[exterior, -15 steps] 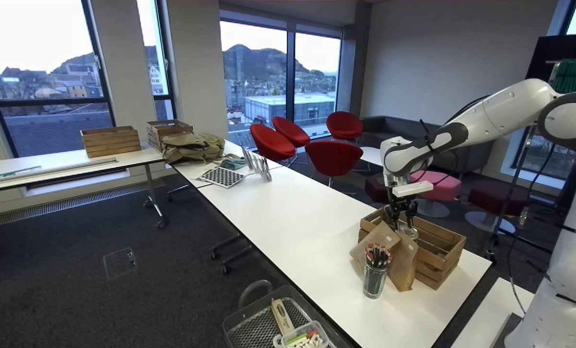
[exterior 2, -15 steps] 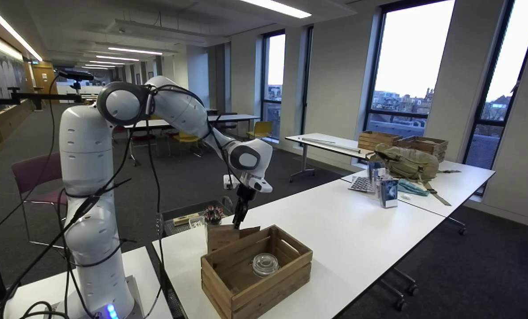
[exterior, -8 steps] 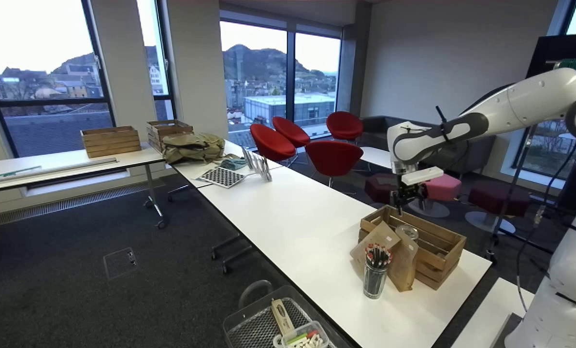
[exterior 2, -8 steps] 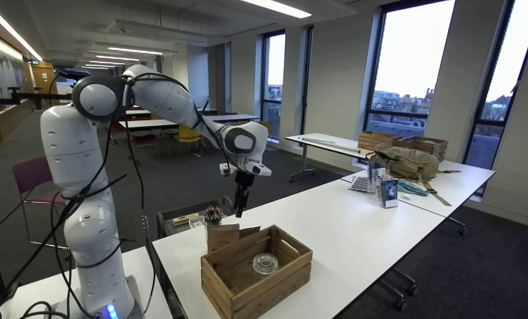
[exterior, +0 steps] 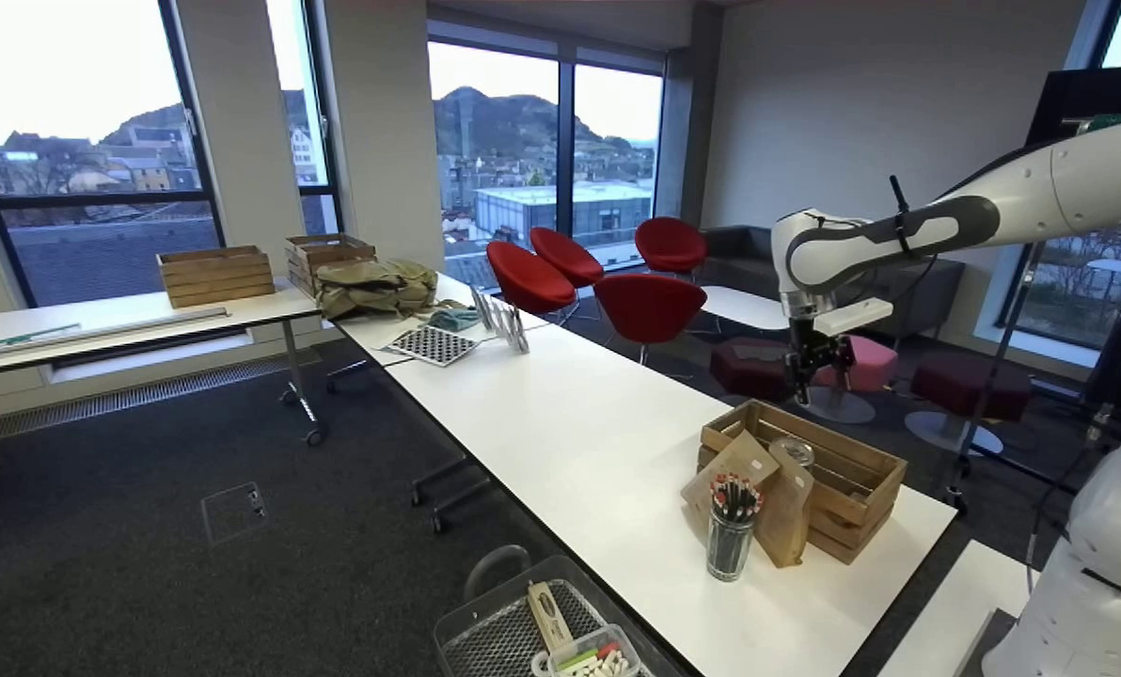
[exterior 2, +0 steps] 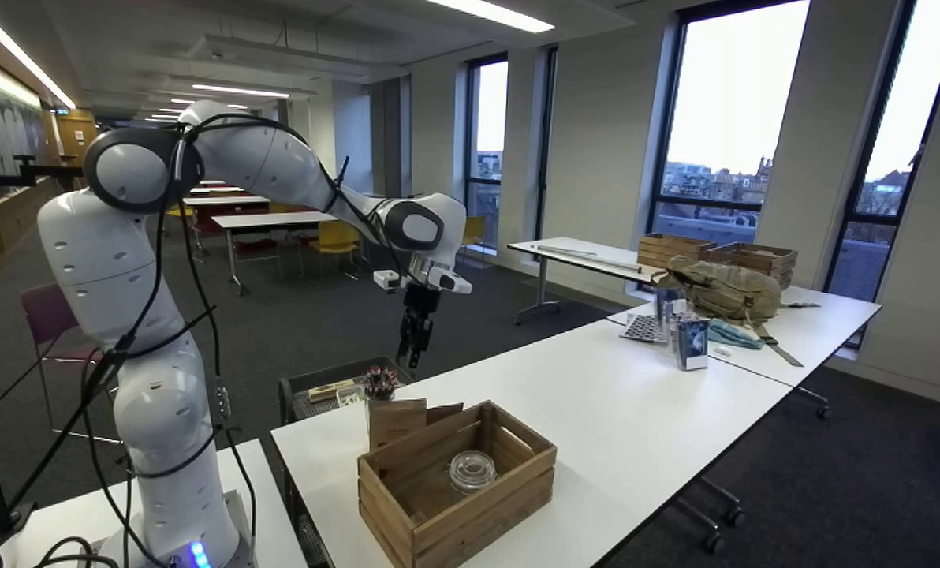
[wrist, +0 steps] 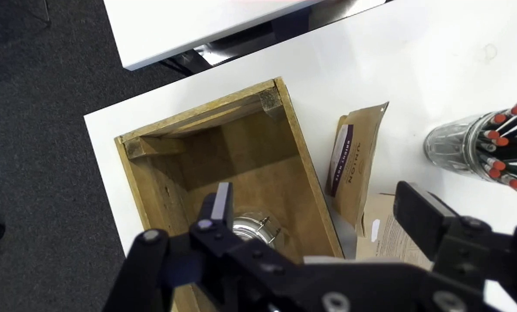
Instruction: Remove the brown bags from the box then put them back inside
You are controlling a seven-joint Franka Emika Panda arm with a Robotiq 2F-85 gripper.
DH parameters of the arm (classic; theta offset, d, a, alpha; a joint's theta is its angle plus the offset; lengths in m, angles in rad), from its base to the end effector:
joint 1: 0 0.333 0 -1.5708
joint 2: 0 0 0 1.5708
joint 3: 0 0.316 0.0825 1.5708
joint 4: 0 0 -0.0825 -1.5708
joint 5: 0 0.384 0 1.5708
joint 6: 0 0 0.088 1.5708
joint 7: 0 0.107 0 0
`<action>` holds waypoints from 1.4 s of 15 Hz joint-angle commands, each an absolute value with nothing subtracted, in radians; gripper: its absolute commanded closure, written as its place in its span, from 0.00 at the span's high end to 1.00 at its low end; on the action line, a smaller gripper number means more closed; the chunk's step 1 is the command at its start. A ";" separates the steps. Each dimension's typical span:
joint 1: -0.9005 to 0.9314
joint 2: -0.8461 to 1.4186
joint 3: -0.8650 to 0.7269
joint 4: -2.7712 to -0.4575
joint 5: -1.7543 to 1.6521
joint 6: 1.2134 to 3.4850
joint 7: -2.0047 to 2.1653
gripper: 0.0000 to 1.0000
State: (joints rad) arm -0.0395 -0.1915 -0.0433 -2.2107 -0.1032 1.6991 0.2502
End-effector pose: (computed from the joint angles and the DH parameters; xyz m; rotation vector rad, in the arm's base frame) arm 0.4504 -0.0477 0.4378 2.9540 -0.4481 -0.4690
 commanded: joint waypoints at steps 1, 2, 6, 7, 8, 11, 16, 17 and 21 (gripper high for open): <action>-0.034 -0.187 -0.041 -2.255 -0.093 1.750 0.110 1.00; -0.034 -0.179 -0.044 -2.260 -0.088 1.760 0.070 1.00; -0.041 -0.133 -0.058 -2.272 -0.040 1.829 -0.043 1.00; -0.043 -0.120 -0.058 -2.270 -0.035 1.840 -0.043 1.00; -0.044 -0.110 -0.057 -2.273 -0.039 1.858 -0.032 1.00; -0.047 -0.076 -0.055 -2.274 -0.050 1.904 -0.013 1.00; -0.053 -0.020 -0.060 -2.260 -0.039 1.955 0.033 1.00; -0.053 -0.011 -0.060 -2.258 -0.032 1.964 0.044 1.00; -0.053 0.036 -0.061 -2.241 -0.011 1.986 0.117 1.00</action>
State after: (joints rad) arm -0.0440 0.0030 -0.0561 -2.2584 -0.0408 1.9557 0.0828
